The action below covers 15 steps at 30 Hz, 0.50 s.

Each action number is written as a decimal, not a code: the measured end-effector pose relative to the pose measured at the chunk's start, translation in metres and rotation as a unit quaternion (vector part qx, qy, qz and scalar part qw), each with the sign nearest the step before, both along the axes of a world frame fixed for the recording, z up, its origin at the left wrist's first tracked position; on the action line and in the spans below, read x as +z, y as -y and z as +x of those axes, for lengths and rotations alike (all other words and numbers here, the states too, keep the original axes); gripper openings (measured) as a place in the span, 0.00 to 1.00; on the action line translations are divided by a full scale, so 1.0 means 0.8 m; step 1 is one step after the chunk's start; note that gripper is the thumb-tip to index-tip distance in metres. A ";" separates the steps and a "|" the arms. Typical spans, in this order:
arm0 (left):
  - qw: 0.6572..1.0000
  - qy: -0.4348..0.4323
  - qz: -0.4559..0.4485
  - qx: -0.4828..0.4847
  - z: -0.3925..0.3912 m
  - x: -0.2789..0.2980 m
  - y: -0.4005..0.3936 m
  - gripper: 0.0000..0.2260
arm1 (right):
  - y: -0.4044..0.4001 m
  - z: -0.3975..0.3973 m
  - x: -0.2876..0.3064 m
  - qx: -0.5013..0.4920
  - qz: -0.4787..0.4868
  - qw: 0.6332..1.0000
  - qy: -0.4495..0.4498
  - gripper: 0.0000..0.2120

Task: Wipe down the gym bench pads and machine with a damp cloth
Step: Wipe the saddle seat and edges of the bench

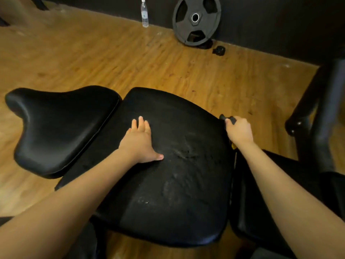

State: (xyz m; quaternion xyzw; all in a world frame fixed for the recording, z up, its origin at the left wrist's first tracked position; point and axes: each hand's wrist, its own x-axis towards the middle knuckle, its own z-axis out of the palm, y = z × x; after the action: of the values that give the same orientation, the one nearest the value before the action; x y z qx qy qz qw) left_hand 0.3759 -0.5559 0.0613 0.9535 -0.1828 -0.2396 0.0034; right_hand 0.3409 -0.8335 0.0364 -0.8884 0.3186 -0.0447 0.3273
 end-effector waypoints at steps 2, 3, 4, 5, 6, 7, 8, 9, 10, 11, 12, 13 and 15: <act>1.000 -0.003 -0.004 0.002 -0.002 0.002 0.002 0.53 | 0.008 -0.016 -0.006 -0.034 0.024 0.999 -0.006 0.15; 1.000 -0.004 -0.004 0.004 -0.003 0.003 0.002 0.53 | 0.007 -0.018 -0.007 -0.037 0.028 0.999 -0.005 0.15; 1.000 -0.005 -0.004 0.006 -0.003 0.004 0.003 0.53 | 0.003 -0.021 -0.006 -0.041 0.026 0.999 -0.002 0.15; 1.000 -0.005 -0.003 0.008 -0.003 0.005 0.003 0.53 | -0.001 -0.023 -0.005 -0.047 0.024 0.999 0.002 0.15; 1.000 -0.006 0.000 0.011 -0.003 0.006 0.004 0.54 | -0.005 -0.026 -0.005 -0.050 0.017 0.999 0.009 0.15; 1.000 -0.007 0.002 0.014 -0.003 0.007 0.005 0.54 | -0.009 -0.032 -0.006 -0.053 0.007 0.998 0.017 0.14; 1.000 -0.008 0.005 0.018 -0.003 0.008 0.006 0.54 | -0.014 -0.037 -0.008 -0.056 -0.003 0.998 0.025 0.14; 1.000 -0.009 0.007 0.022 -0.003 0.009 0.007 0.54 | -0.020 -0.041 -0.011 -0.061 -0.012 0.997 0.037 0.13; 1.000 -0.011 0.007 0.026 -0.002 0.010 0.008 0.54 | -0.025 -0.044 -0.014 -0.068 -0.018 0.996 0.049 0.13; 0.999 -0.014 0.008 0.029 -0.001 0.010 0.009 0.54 | -0.031 -0.044 -0.016 -0.079 -0.019 0.995 0.058 0.13; 0.999 -0.016 0.010 0.033 -0.001 0.010 0.009 0.54 | -0.035 -0.041 -0.018 -0.091 -0.021 0.994 0.064 0.12; 0.999 -0.015 0.013 0.036 -0.001 0.010 0.010 0.55 | -0.037 -0.036 -0.017 -0.100 -0.025 0.992 0.067 0.12; 0.999 -0.013 0.013 0.035 -0.001 0.009 0.010 0.55 | -0.039 -0.018 -0.008 -0.101 -0.032 0.992 0.063 0.13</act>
State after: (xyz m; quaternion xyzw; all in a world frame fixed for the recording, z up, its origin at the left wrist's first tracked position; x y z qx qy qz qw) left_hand 0.3749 -0.5642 0.0685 0.9560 -0.1461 -0.2544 0.0015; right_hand 0.3267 -0.8020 0.0299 -0.8569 0.3842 -0.1435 0.3124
